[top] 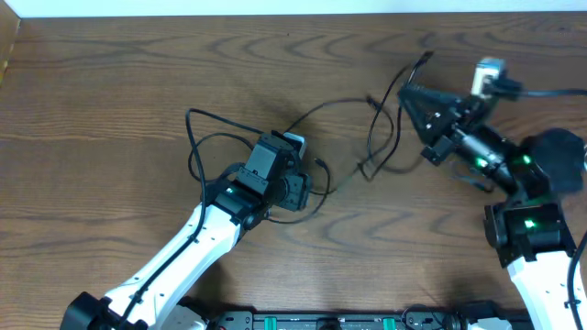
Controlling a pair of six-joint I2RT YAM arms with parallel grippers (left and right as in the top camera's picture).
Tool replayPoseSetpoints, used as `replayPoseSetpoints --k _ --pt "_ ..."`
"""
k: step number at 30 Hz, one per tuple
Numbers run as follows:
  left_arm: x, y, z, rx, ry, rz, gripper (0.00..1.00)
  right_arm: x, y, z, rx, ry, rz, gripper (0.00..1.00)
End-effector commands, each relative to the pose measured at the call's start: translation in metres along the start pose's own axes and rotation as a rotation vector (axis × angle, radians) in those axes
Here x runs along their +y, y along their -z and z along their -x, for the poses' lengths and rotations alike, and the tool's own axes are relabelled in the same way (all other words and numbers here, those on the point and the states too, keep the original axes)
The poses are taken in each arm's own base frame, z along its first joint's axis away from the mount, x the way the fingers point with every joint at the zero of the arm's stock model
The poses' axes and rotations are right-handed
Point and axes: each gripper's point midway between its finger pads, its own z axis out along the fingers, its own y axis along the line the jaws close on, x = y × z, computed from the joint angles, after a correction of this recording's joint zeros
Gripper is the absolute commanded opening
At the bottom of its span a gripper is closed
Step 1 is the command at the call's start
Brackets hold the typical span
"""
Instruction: Untangle cables
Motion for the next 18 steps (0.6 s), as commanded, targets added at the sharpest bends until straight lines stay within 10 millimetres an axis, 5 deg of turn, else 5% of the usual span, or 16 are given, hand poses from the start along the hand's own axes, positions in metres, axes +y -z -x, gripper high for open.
replayPoseSetpoints --k 1,6,13,18 --pt "0.005 -0.004 -0.003 0.014 -0.003 0.015 0.84 0.029 0.0 0.022 -0.072 0.107 0.103 0.01" --pt "0.004 -0.004 -0.003 0.014 -0.002 0.015 0.9 0.038 -0.009 0.033 -0.08 0.066 0.149 0.01" --pt "0.004 -0.004 -0.004 0.015 -0.002 0.012 0.92 0.044 -0.033 0.01 -0.017 0.07 0.217 0.01" --pt "0.004 -0.004 -0.004 0.015 -0.003 0.012 0.93 0.047 -0.047 0.024 -0.12 0.111 0.251 0.01"
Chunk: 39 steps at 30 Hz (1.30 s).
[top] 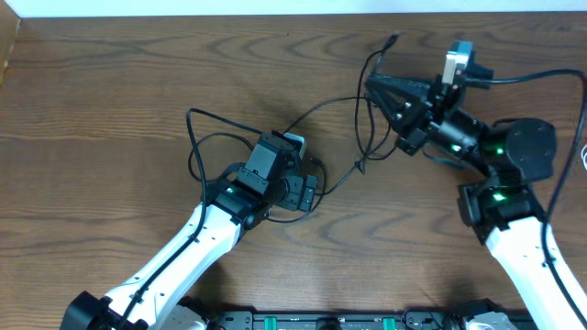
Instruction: Untangle cables
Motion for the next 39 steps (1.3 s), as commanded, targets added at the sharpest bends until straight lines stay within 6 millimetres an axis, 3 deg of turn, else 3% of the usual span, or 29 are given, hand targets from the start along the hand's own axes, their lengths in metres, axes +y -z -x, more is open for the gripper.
replayPoseSetpoints --k 1,4,7,9,12,14,19,21,23,24,26,28,31,39 --pt "0.004 -0.003 -0.003 0.011 -0.004 0.012 0.92 -0.002 -0.01 0.021 -0.087 -0.005 0.002 0.01" --pt "0.004 -0.003 -0.003 0.011 -0.004 0.012 0.92 -0.007 -0.016 0.025 -0.107 -0.187 0.022 0.01" --pt "0.004 -0.003 -0.003 0.011 -0.004 0.012 0.92 -0.002 -0.017 0.033 -0.14 -0.249 0.075 0.01" --pt "0.004 -0.003 -0.003 0.011 -0.004 0.012 0.93 0.005 -0.016 0.04 -0.168 -0.208 0.109 0.01" --pt "0.004 -0.003 -0.003 0.011 -0.004 0.012 0.93 0.009 -0.015 0.04 -0.173 0.024 0.104 0.01" --pt "0.004 -0.003 -0.003 0.011 -0.004 0.012 0.93 0.008 -0.015 0.043 -0.188 0.049 0.092 0.01" --pt "0.004 -0.003 -0.003 0.011 -0.004 0.012 0.93 0.027 -0.004 0.083 -0.251 0.04 0.162 0.01" --pt "0.004 -0.003 -0.003 0.011 -0.004 0.012 0.93 0.038 -0.002 0.077 -0.135 0.049 0.223 0.01" --pt "0.004 -0.003 -0.003 0.011 -0.004 0.012 0.93 0.038 -0.002 0.055 0.02 0.006 0.253 0.01" --pt "0.004 -0.003 -0.003 0.011 -0.004 0.012 0.93 0.03 0.002 0.016 0.217 -0.093 0.272 0.01" --pt "0.004 -0.003 -0.003 0.011 -0.004 0.012 0.93 0.015 0.008 -0.016 0.343 -0.203 0.253 0.01" --pt "0.004 -0.003 -0.003 0.011 -0.004 0.012 0.93 -0.005 0.011 -0.035 0.382 -0.272 0.184 0.01" --pt "0.004 -0.003 -0.003 0.011 -0.004 0.012 0.93 -0.023 0.011 -0.035 0.356 -0.266 0.108 0.01" --pt "0.004 -0.003 -0.003 0.011 -0.004 0.012 0.93 -0.07 0.008 -0.01 0.213 0.007 -0.125 0.01"
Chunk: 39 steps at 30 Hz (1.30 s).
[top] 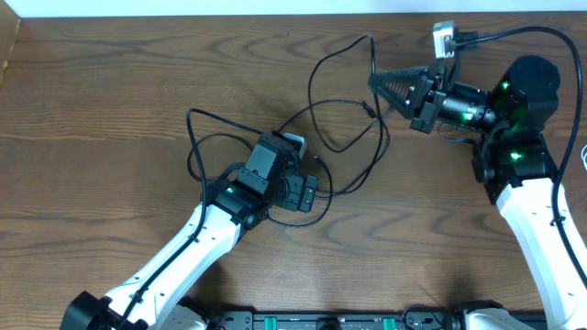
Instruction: Untangle cables
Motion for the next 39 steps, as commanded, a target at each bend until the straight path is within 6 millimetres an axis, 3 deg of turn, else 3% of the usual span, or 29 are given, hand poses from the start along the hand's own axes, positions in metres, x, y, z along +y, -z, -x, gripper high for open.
replayPoseSetpoints --k 1,5,6,7,11,15,22,29,39 --pt "0.004 -0.003 -0.003 0.012 -0.003 0.012 0.93 -0.022 0.006 0.022 -0.084 0.212 -0.172 0.01" --pt "0.004 -0.003 -0.003 0.011 -0.003 0.012 0.93 -0.081 0.023 0.002 -0.04 0.167 -0.488 0.01" --pt "0.004 -0.003 -0.003 0.011 -0.003 0.012 0.93 -0.111 0.039 -0.013 0.004 0.138 -0.674 0.01" --pt "0.004 -0.003 -0.003 0.011 -0.003 0.012 0.93 -0.119 0.045 -0.02 0.029 0.127 -0.736 0.01" --pt "0.004 -0.003 -0.003 0.011 -0.003 0.012 0.93 -0.127 0.052 -0.045 0.126 0.1 -0.782 0.01" --pt "0.004 -0.003 -0.003 0.011 -0.003 0.012 0.93 -0.132 0.046 -0.068 0.199 0.05 -0.779 0.01" --pt "0.004 -0.003 -0.003 0.011 -0.003 0.012 0.93 -0.165 -0.002 -0.136 0.404 0.037 -0.708 0.02" --pt "0.004 -0.003 -0.003 0.011 -0.003 0.012 0.93 -0.192 -0.027 -0.173 0.468 0.02 -0.684 0.04" --pt "0.004 -0.003 -0.003 0.011 -0.003 0.012 0.93 -0.223 -0.031 -0.22 0.559 -0.05 -0.699 0.04"
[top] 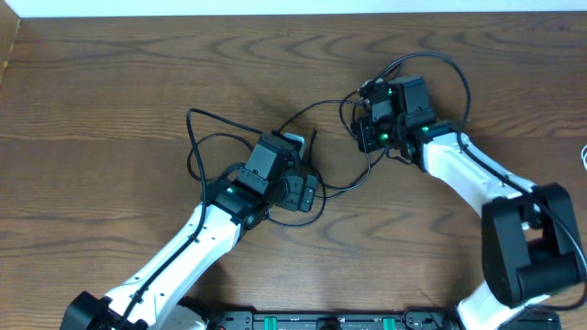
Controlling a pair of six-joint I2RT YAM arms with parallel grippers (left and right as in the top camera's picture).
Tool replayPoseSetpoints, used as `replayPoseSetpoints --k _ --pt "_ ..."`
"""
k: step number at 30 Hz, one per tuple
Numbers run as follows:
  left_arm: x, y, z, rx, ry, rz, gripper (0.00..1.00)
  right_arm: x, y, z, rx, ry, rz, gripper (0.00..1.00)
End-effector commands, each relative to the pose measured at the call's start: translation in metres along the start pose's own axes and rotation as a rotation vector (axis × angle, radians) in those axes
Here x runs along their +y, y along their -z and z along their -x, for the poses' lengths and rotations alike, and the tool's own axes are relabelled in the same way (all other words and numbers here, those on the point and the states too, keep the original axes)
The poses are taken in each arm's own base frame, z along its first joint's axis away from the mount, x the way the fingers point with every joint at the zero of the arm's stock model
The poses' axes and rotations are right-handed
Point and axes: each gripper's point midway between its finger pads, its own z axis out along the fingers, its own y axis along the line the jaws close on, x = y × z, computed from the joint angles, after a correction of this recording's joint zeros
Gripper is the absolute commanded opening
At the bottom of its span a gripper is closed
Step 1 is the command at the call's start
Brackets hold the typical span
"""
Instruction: Untangle cables
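Observation:
Thin black cables lie tangled on the wooden table, with loops at the left and strands running right to the middle. My left gripper rests low on the table among the strands and looks shut on a black cable. My right gripper points down over the right end of the tangle, where strands cross beneath it. Its wrist hides the fingers, so its state does not show. A cable end sticks up between the two grippers.
The wooden table runs to a white wall at the back edge. A black wrist lead arcs over my right forearm. A rail with connectors lies along the front edge.
My right arm has swung from the back right, where it held a tall cable loop, to low over the middle strands. The loop has dropped flat. The left arm has not moved.
My right gripper first held a strand at the right of the table. It then stood further left and back, with the cable raised into a widening loop. Now it is low over the tangle's right end, and the left gripper has stayed on its cable throughout.

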Motion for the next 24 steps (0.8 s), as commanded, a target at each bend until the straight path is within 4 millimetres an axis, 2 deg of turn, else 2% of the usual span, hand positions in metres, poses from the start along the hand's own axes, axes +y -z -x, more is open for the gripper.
replayPoseSetpoints --k 1,6,10,17,21,24 --pt "0.004 -0.003 -0.003 0.011 -0.003 0.012 0.93 0.001 -0.011 -0.009 0.031 0.014 0.002 0.05" --pt "0.004 -0.003 -0.003 0.011 -0.003 0.012 0.93 0.002 -0.016 -0.013 0.043 0.024 -0.005 0.08" --pt "0.004 -0.003 -0.003 0.011 -0.003 0.012 0.93 -0.01 -0.021 -0.017 0.053 0.045 -0.078 0.1" --pt "0.004 -0.003 -0.003 0.011 -0.003 0.012 0.93 -0.02 -0.043 -0.03 0.082 0.047 -0.09 0.13" --pt "0.004 -0.003 -0.003 0.011 -0.003 0.012 0.93 -0.025 -0.053 -0.031 0.071 0.054 -0.111 0.2" --pt "0.004 -0.003 -0.003 0.012 -0.003 0.012 0.93 -0.03 -0.052 -0.028 0.058 0.058 -0.141 0.22"
